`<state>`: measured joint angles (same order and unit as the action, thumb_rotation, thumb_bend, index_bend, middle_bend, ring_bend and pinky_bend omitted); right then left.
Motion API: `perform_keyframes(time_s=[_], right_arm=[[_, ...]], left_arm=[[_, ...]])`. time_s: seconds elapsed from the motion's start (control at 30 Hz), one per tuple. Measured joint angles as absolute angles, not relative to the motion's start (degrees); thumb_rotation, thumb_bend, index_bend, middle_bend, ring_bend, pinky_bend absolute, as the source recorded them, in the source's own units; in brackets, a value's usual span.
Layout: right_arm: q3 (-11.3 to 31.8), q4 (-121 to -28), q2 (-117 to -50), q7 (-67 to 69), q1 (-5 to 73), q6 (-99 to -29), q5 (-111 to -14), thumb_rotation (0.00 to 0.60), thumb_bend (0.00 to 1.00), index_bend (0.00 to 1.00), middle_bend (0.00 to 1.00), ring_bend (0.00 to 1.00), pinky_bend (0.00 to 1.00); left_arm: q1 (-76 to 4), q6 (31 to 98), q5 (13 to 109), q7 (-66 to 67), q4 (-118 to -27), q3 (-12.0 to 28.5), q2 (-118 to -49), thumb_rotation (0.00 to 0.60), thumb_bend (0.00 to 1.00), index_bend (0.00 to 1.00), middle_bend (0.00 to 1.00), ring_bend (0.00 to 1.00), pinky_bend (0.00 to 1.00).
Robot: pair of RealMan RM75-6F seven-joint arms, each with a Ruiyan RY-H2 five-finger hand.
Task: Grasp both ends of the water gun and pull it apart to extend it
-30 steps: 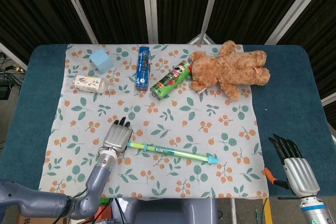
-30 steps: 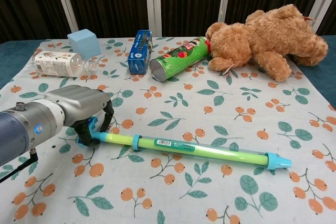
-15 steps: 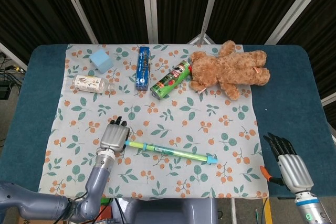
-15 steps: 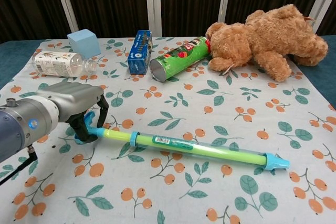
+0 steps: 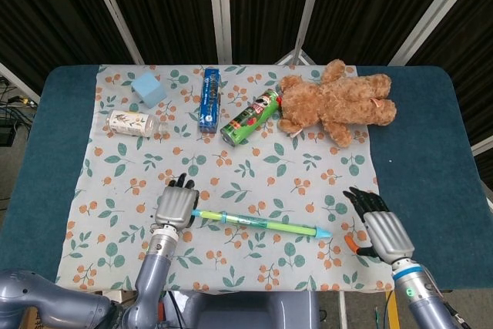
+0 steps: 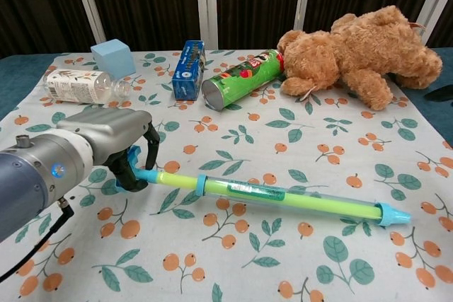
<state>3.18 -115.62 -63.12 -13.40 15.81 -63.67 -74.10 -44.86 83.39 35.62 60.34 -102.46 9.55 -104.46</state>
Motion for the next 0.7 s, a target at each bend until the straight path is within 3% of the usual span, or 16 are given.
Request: perform_keyframes(time_s=[0.33, 0.7], right_arm=[[4.9, -116.6, -72.5, -23.6, 21.8, -60.9, -62.2, 0.600, 0.39, 0.24, 0.00, 0.00, 0.00], [4.3, -112.8, -78.6, -30.0, 24.6, -63.8, -54.3, 0.600, 0.39, 0.25, 0.00, 0.00, 0.00]], left_arm=[[-44.6, 84.8, 36.4, 61.1, -102.5, 10.0, -106.3, 0.600, 0.46, 0.68, 0.22, 0.08, 0.22], [-44.2, 84.9, 36.0, 61.5, -103.2, 10.9, -105.8, 0.600, 0.46, 0.68, 0.22, 0.08, 0.22]])
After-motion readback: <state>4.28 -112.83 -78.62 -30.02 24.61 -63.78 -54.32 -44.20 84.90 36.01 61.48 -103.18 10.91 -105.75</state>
